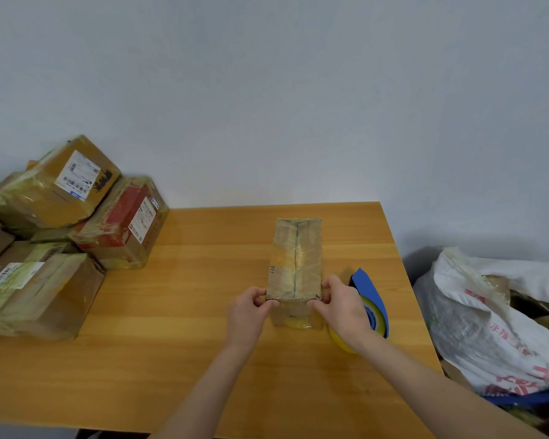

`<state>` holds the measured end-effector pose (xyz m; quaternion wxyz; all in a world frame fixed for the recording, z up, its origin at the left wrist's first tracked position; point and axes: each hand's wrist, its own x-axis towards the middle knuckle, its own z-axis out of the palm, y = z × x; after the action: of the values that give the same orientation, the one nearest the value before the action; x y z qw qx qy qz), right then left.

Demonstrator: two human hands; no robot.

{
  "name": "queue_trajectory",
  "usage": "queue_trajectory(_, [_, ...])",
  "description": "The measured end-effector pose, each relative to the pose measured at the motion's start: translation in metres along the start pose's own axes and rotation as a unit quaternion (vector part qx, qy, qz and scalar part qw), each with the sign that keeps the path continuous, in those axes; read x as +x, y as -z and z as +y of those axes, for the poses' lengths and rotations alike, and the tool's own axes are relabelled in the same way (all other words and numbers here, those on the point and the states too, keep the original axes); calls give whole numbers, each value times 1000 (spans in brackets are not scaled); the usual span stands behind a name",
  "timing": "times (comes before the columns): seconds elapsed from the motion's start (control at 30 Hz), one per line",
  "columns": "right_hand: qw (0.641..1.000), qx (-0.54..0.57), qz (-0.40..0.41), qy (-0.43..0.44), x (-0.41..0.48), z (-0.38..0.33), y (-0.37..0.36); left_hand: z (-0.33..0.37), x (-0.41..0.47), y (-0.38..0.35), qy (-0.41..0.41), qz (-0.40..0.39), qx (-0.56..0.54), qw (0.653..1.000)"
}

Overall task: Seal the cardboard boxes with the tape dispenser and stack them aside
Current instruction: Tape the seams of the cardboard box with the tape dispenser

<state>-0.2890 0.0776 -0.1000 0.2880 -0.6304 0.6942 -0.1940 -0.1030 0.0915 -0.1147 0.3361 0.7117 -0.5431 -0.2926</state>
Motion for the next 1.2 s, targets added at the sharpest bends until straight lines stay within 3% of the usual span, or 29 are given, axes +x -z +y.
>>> queue_trajectory(0.23, [994,-113,-14,6,3,-7,4,5,3,0,-46,-25,174,983])
queue_trajectory(0.33, [987,-158,-12,41,7,-10,3,12,7,-6,-58,-77,139,986])
queue_trajectory(0.43, [978,-194,-26,72,11,-7,0,12,7,-10,-114,-66,90,987])
queue_trajectory(0.67, [981,-140,-68,117,17,6,5,-3,12,-1,-137,-81,89,983])
queue_trajectory(0.83, [997,28,-70,12,14,5,14,5,11,1,-45,-92,21,995])
queue_trajectory(1.0, [992,-78,-74,-70,20,-9,1,28,20,-16,70,-92,75,990])
queue_trajectory(1.2, [994,-53,-78,-49,27,-4,-2,28,27,-11,18,-90,167,982])
